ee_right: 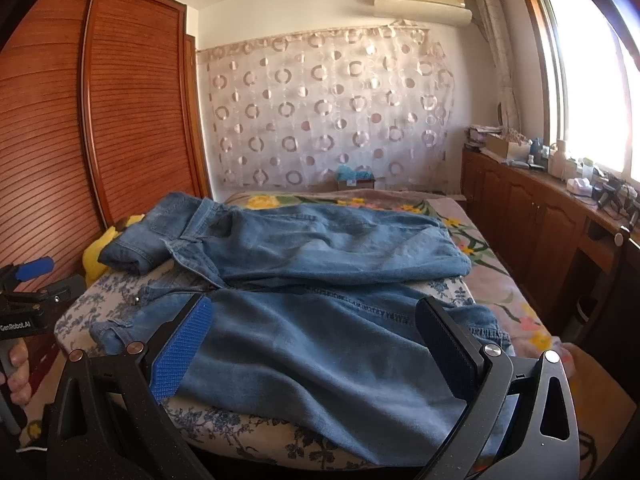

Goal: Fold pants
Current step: 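Reach the left gripper to the jeans waistband by the button and close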

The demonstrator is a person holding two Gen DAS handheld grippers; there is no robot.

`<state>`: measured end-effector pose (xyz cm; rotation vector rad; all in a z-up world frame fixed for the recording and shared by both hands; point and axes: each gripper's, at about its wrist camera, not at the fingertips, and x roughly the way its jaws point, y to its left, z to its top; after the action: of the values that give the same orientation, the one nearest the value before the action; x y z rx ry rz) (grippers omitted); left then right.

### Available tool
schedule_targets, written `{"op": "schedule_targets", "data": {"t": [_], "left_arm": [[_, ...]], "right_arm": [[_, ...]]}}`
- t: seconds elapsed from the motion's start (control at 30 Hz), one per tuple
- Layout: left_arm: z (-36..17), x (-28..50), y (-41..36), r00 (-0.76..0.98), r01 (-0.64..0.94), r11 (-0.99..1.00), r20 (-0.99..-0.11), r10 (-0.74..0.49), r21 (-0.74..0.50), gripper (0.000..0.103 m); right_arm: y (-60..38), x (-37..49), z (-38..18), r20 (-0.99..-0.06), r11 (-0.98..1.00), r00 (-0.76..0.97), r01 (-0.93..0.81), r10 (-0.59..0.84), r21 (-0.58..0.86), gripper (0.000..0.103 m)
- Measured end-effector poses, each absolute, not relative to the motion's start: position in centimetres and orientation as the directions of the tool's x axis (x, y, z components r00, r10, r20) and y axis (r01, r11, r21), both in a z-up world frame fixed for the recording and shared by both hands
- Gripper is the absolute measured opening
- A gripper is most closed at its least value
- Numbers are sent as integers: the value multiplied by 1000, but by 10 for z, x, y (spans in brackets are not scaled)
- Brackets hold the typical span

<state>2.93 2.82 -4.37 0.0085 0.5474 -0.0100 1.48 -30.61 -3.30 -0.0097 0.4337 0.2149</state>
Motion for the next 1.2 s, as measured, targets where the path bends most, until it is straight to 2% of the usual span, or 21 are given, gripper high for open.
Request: {"op": "schedule_targets", "data": {"t": [0.53,0.7,0.87,1.0,1.13,1.2], "left_arm": [[-113,48,84,759,7,999,-650,-34,-44,102],[-127,43,86,735,40,996,-673,-82,-77,91],[-134,39,89,724,74,988,-674,-146,-134,74],[-135,40,88,716,101,979,-671,-194,-174,65],[-135,42,87,704,134,968,-667,-244,-213,46],[-134,44,86,706,135,969,-666,-242,-208,44]], "right_arm": [[-355,51,-80,-539,990,832,-142,132,22,97],[-375,47,-87,-560,994,823,-105,97,17,97],[-394,39,-94,-590,997,805,-79,64,0,97],[-413,30,-100,-619,998,784,-65,46,-7,97],[-431,22,-100,-636,999,771,-53,32,-14,97],[-438,20,-101,-643,999,765,-48,30,-11,97]]}}
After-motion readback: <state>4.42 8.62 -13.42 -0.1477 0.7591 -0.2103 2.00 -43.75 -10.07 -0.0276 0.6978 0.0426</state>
